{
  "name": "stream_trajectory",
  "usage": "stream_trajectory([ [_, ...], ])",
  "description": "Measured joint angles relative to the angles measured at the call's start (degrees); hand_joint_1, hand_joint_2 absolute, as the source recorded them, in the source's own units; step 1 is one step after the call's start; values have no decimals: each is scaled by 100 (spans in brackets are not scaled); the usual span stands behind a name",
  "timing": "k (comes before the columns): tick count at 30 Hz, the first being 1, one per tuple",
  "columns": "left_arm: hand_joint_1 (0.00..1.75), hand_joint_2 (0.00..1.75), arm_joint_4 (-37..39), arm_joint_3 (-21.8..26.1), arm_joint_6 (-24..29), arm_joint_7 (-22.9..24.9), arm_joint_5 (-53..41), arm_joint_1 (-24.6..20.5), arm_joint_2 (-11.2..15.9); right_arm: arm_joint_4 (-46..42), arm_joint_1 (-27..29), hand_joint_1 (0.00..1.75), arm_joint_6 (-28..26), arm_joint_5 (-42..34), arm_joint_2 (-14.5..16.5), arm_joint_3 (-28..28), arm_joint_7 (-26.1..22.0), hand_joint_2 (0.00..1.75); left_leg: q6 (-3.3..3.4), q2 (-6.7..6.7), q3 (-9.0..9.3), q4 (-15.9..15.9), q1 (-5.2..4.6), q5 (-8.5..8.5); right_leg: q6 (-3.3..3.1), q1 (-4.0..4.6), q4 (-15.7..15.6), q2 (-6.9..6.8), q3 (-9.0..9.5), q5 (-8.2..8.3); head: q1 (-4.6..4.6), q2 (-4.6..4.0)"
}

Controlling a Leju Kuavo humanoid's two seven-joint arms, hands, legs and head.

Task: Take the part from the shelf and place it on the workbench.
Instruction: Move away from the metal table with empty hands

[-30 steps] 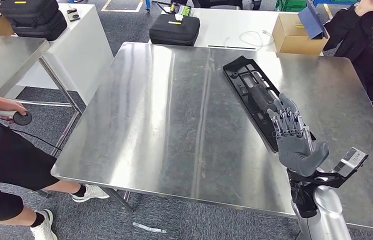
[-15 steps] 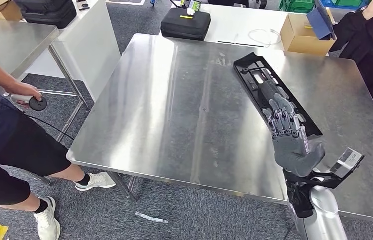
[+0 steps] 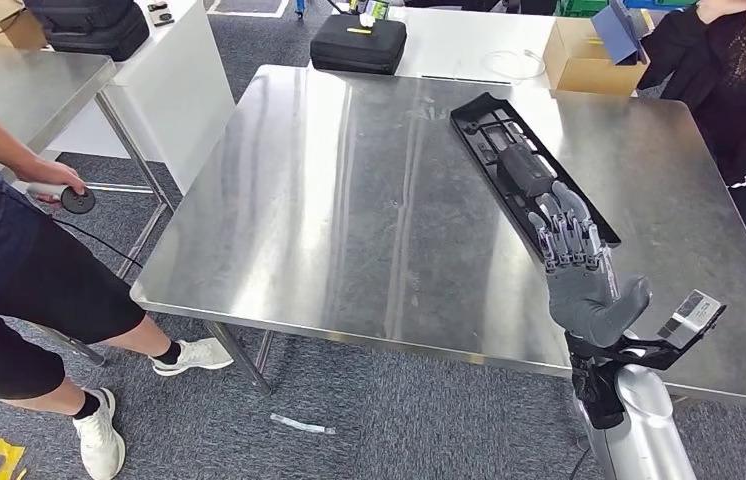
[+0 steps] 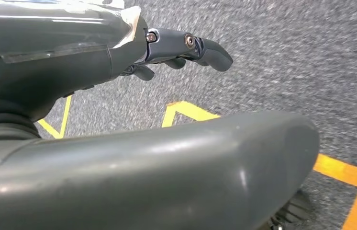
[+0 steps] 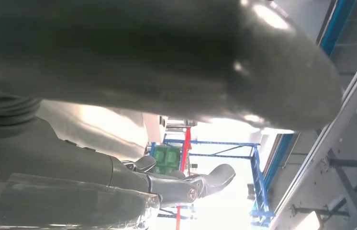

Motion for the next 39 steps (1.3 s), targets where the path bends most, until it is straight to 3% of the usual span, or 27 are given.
stream_trajectory([
  [1, 0, 0, 0, 2, -1, -1, -12, 0, -1, 8, 8, 0, -17, -16, -3, -4, -15, 0, -22, -1, -107, 369, 18, -210, -21, 8, 2, -3, -63, 52, -2, 0],
  [2, 0, 0, 0, 4, -6, -2, -27, 0, -1, 13, 24, 0, -35, -30, -5, -11, -26, 0, -42, -1, -165, 654, 36, -310, -18, 15, 4, -5, -130, 105, -1, 0],
  [4, 0, 0, 0, 4, -23, -8, -67, -1, -1, 12, 84, 0, -81, -49, -9, -42, -34, 0, -77, 0, -11, 698, 87, -122, 23, 16, 10, -6, -260, 213, -2, 0],
  [6, 0, 0, 0, 3, -36, -12, -94, -9, -3, -15, 143, 0, -111, -46, -12, -86, -32, 0, -113, -3, 488, 85, 154, 187, 95, 11, 27, -2, -368, 308, -6, 0],
  [8, 0, 0, 0, 2, -39, -16, -100, -24, -9, -73, 170, 0, -128, -38, -18, -126, -25, 0, -122, -35, 949, -627, 160, 206, 188, 20, 56, 0, -453, 403, 0, 0],
  [9, 0, 0, 0, 2, -39, -19, -101, -29, -11, -97, 182, 0, -137, -32, -21, -138, -20, 0, -98, -50, 1046, -822, 133, 170, 240, 18, 54, 0, -485, 461, 4, 0],
  [11, 0, 0, 1, 3, -38, -21, -102, -21, -8, -113, 230, 0, -149, -15, -26, -148, -12, 0, 24, -48, 981, -913, 64, 218, 345, -8, 16, -4, -531, 574, 11, -1],
  [12, 0, 0, 1, 4, -37, -21, -101, -14, -5, -113, 266, 0, -151, -10, -27, -150, -8, 0, 100, -36, 911, -917, 41, 285, 361, -30, 36, -2, -576, 535, 9, -1],
  [13, 0, 0, 2, 6, -37, -21, -101, -9, 2, -113, 299, 0, -152, -7, -28, -152, -6, 0, 179, -20, 829, -926, 29, 363, 342, -40, 149, 1, -649, 386, 17, -1],
  [15, 0, 0, 2, 12, -32, -22, -100, -10, 19, -114, 332, 0, -158, -5, -34, -157, -2, 0, 285, 8, 644, -928, 4, 525, 230, -41, 727, 10, -858, -175, 33, -1],
  [16, 0, 0, 2, 16, -28, -22, -100, -11, 26, -114, 338, 0, -162, -4, -38, -157, -1, 0, 313, 18, 552, -925, -13, 607, 196, -27, 1124, 16, -942, -433, 43, -1],
  [17, 0, 0, 2, 20, -24, -22, -100, -11, 27, -114, 341, 0, -165, -3, -43, -158, 1, 0, 323, 26, 454, -921, -33, 690, 201, -13, 1485, 21, -978, -574, 43, 0],
  [19, 0, 0, 2, 27, -17, -21, -100, -6, 21, -114, 349, 0, -170, -1, -54, -160, 2, 0, 327, 36, 250, -909, -62, 851, 285, 13, 1780, 27, -827, -491, 42, 0],
  [21, 0, 0, 2, 42, -8, -19, -99, -4, 14, -118, 346, 0, -177, 4, -63, -169, 2, 0, 308, 39, 65, -898, -72, 1002, 331, 44, 1287, 28, -291, -280, 43, 0],
  [23, 0, 0, 2, 61, -1, -17, -97, -5, 9, -143, 331, 0, -184, 10, -74, -191, 4, 0, 262, 34, -47, -894, -89, 1142, 256, 105, 338, 28, 421, -377, 40, 0],
  [24, 0, 0, 2, 68, 1, -17, -95, -6, 8, -155, 327, 0, -189, 14, -79, -202, 7, 0, 237, 34, -69, -903, -95, 1211, 211, 133, 2, 29, 633, -462, 36, 0],
  [25, 0, 0, 2, 73, 1, -18, -94, -4, 6, -164, 328, 0, -197, 23, -84, -212, 9, 0, 206, 33, -85, -919, -99, 1280, 175, 160, -177, 29, 717, -515, 33, 0],
  [26, 0, 0, 3, 80, 2, -20, -93, 1, 7, -165, 337, 0, -210, 33, -86, -219, 10, 0, 176, 31, -101, -936, -98, 1343, 146, 150, -205, 27, 677, -491, 27, -1],
  [27, 0, 0, 3, 87, 5, -21, -92, 6, 10, -161, 347, 0, -233, 55, -84, -220, 14, 0, 144, 21, -135, -922, -89, 1326, 112, 129, -200, 17, 617, -430, 22, -1],
  [28, 0, 0, 4, 95, 7, -23, -92, 12, 13, -157, 359, 0, -269, 86, -81, -221, 15, 0, 109, 11, -186, -841, -77, 1193, 58, 104, -198, 6, 553, -363, 10, -1],
  [31, 0, 0, 4, 119, 14, -27, -90, 21, 15, -143, 448, 0, -491, 259, -69, -249, 17, 0, 8, -4, -404, 34, -17, 296, -57, 77, -199, -26, 328, -131, -38, -1],
  [32, 0, 0, 4, 125, 15, -27, -89, 22, 14, -135, 506, 0, -577, 332, -66, -269, 17, 0, -24, -4, -453, 413, 6, 113, -56, 83, -194, -37, 247, -51, -45, 0],
  [33, 0, 0, 4, 130, 15, -27, -89, 21, 14, -124, 572, 0, -648, 397, -62, -289, 15, 0, -53, -3, -448, 691, 32, 96, -44, 86, -185, -47, 157, 28, -43, 0],
  [34, 0, 0, 4, 132, 15, -27, -89, 21, 14, -113, 632, 0, -691, 440, -58, -306, 12, 0, -80, -2, -373, 812, 63, 202, -21, 84, -168, -55, 55, 101, -45, 0],
  [36, 0, 0, 4, 133, 15, -27, -89, 16, 14, -99, 710, 0, -721, 470, -54, -339, 4, 0, -130, -2, 63, 469, 136, 496, 46, 62, -95, -55, -161, 222, -46, 0],
  [38, 0, 0, 3, 134, 17, -27, -90, -5, 7, -99, 734, 0, -763, 506, -57, -385, 7, 0, -157, -25, 673, -351, 161, 412, 135, 56, 8, -48, -343, 312, -42, 0],
  [39, 0, 0, 2, 134, 20, -25, -91, -14, 2, -98, 742, 0, -842, 585, -59, -410, 28, 0, -137, -36, 858, -657, 144, 312, 183, 58, 39, -48, -400, 365, -34, 0],
])
